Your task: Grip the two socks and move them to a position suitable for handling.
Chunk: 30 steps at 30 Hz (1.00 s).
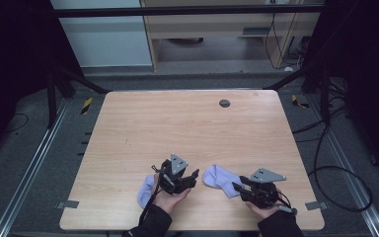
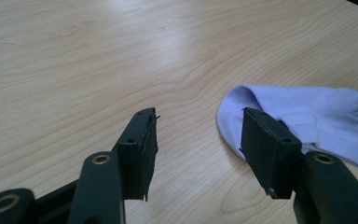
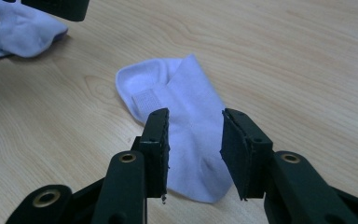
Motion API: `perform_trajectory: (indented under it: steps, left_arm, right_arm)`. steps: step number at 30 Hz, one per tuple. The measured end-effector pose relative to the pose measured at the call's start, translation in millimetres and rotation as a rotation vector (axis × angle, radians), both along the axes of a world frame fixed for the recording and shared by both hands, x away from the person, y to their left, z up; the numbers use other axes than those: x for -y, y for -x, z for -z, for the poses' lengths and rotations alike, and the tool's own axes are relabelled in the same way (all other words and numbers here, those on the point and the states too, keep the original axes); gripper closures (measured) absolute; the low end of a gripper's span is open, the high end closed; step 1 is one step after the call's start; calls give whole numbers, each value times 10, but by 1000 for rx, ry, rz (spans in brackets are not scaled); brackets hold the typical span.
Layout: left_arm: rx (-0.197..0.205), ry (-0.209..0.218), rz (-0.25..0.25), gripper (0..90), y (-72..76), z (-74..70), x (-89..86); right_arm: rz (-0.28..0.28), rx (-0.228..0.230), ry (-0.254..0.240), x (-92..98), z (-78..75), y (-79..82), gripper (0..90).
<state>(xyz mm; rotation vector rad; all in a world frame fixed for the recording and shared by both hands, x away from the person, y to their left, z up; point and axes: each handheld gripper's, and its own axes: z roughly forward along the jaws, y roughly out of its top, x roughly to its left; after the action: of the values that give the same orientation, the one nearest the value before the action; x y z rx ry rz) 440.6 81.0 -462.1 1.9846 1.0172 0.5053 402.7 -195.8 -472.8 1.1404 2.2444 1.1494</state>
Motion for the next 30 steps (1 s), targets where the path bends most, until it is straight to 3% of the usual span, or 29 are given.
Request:
perform_trajectory:
  steps: [12, 30]
  left_arm:
    - [-27, -36, 19, 499, -44, 189, 213]
    - [-82, -60, 39, 610, -106, 362, 351]
  right_arm:
    - [-31, -37, 22, -63, 97, -6, 629]
    - [-78, -79, 70, -148, 206, -16, 645]
